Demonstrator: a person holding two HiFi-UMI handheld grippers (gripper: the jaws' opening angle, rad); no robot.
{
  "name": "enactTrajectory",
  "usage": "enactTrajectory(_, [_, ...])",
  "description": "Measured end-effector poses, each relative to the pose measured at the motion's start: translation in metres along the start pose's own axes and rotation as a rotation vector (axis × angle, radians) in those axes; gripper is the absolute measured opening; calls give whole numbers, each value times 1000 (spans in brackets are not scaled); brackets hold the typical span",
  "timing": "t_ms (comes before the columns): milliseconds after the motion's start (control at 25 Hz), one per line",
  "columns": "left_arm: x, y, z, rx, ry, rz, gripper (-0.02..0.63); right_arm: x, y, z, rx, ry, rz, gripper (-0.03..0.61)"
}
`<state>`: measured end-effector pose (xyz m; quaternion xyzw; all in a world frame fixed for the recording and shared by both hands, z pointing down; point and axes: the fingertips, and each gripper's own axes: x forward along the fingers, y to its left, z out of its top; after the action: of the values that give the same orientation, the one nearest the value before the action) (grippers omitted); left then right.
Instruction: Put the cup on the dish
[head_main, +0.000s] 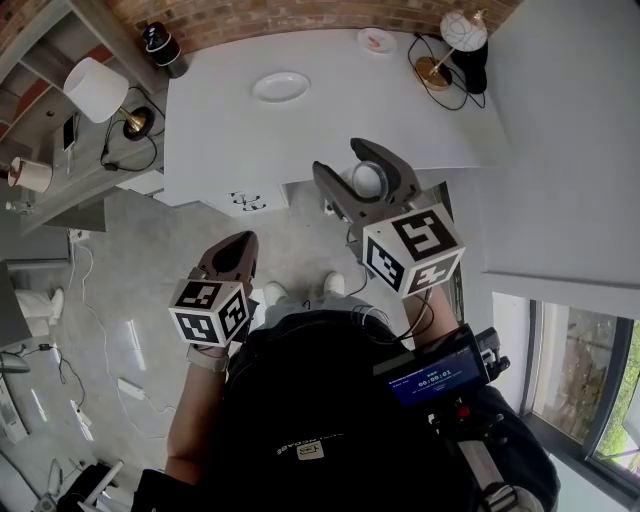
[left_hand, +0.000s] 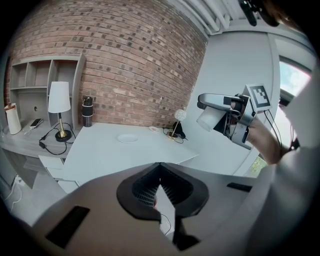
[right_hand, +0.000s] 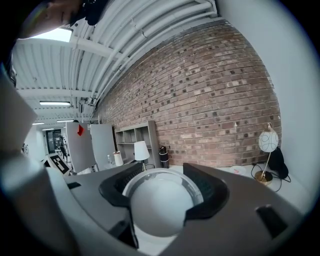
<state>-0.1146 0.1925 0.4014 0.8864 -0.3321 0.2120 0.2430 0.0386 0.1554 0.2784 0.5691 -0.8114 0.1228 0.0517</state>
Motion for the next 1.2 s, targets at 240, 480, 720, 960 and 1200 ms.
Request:
enactTrajectory(240, [2,1,0,-4,2,7,5,-1,-3,3,-9,-15,-2,256])
enactTrajectory(480, [5,-1,-1,-3,6,11,5,-2,-4,4,-45,-16,1,255])
enactTrajectory(720, [11,-6,3,1,8,9,5,-2,-13,2,-37,-8,-6,255])
enactTrajectory(960, [19,-15,9,8,6,13,5,-4,-28,1,-27,-3,-10,255])
enactTrajectory(1200, [30,-28,13,16,5,28,5,-10,-47,-3,-13,4,-4,255])
